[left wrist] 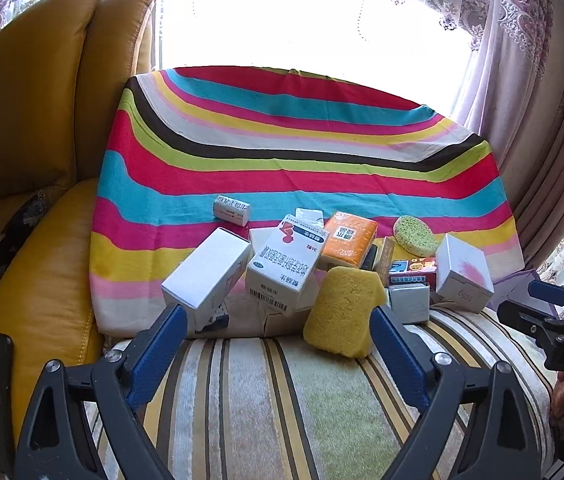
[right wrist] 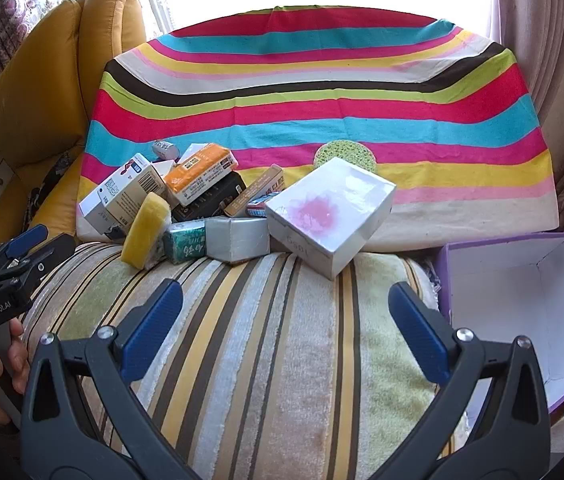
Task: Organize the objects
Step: 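Grasp the white medicine box with the left tool while the right tool grasps the pink-printed white box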
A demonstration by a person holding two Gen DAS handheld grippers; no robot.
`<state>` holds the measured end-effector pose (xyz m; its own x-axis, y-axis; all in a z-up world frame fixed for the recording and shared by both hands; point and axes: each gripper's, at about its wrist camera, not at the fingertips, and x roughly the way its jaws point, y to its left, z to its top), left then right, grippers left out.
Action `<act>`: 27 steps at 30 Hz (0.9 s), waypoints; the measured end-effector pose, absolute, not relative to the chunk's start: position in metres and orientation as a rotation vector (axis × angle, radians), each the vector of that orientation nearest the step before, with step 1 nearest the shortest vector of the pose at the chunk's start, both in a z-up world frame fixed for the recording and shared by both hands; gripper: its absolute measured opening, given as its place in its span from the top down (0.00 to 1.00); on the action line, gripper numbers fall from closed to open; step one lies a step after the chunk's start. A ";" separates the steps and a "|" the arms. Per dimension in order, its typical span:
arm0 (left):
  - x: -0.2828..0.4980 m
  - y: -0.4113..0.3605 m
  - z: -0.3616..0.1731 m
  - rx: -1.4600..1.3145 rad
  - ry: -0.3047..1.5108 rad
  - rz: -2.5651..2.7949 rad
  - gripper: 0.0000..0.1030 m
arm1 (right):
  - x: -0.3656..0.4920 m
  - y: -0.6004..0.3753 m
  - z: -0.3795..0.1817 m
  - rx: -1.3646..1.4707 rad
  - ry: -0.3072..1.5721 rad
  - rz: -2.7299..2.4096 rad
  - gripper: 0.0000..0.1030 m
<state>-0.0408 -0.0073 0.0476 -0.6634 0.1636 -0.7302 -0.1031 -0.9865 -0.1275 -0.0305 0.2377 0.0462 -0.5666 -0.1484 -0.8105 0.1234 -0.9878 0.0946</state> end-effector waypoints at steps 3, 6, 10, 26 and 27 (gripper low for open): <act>-0.058 -0.003 0.044 -1.237 -0.063 2.725 0.11 | -0.042 0.240 0.050 1.368 -0.007 -2.697 0.00; -0.073 0.000 0.040 -1.258 -0.033 2.721 0.11 | -0.055 0.249 0.048 1.403 -0.075 -2.719 0.00; -0.088 0.003 0.035 -1.275 0.000 2.710 0.11 | -0.072 0.259 0.043 1.460 -0.172 -2.736 0.00; -0.105 0.018 0.022 -1.340 0.160 2.680 0.43 | -0.123 0.259 0.014 1.710 -0.276 -2.751 0.00; -0.105 0.019 0.021 -1.341 0.164 2.678 0.45 | -0.125 0.259 0.013 1.716 -0.274 -2.751 0.00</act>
<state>-0.1048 0.0186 0.0213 -0.5922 0.0776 -0.8021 -0.1749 -0.9840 0.0339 -0.1252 0.2590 0.0129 -0.4392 0.0063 -0.8984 -0.1832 -0.9796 0.0827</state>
